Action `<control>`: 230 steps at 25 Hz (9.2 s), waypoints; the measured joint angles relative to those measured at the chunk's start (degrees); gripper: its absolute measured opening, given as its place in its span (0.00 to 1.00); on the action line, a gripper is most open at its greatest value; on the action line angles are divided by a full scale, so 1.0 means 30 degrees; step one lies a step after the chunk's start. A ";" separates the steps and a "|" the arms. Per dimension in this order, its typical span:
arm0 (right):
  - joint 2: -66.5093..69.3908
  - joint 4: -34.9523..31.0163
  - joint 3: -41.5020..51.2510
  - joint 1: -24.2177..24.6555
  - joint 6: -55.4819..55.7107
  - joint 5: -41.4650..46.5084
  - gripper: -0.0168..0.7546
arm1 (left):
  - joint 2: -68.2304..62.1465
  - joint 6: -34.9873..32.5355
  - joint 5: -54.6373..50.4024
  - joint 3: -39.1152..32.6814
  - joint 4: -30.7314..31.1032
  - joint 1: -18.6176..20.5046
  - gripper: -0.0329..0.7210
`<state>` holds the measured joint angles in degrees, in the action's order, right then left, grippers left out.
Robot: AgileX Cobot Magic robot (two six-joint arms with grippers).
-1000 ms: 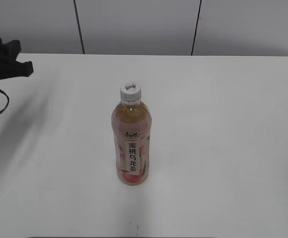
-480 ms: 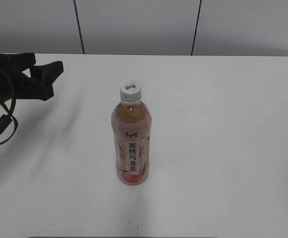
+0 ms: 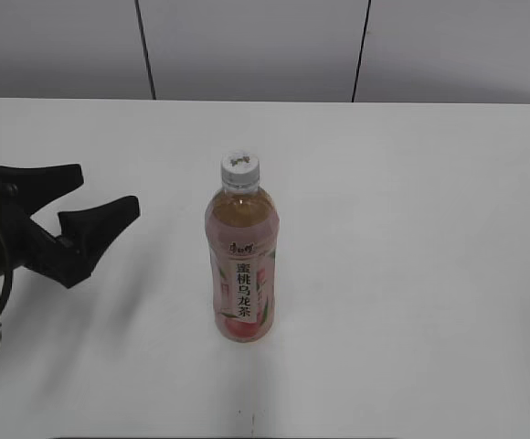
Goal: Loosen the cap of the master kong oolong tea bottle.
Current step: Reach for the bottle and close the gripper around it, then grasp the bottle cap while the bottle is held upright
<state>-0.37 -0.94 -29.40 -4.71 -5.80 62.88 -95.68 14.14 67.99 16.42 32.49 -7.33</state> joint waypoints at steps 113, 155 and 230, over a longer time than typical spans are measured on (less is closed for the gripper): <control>0.0000 0.0000 0.0000 0.0000 0.0000 0.0000 0.65 | -0.5075 0.0435 0.0464 0.5912 0.4713 -0.6102 0.63; 2.5968 -0.4497 -1.5158 -0.3640 -0.6663 -0.0707 0.65 | -0.5075 0.0259 0.0532 0.5912 0.5028 -0.6102 0.63; 3.6269 -0.2393 -2.3454 -1.3252 0.1096 0.2388 0.60 | -0.5075 0.0224 0.0554 0.5912 0.5086 -0.6102 0.63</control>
<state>108.44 -8.12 -99.76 -44.47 -2.51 70.04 -110.90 14.81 69.65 34.16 47.74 -25.64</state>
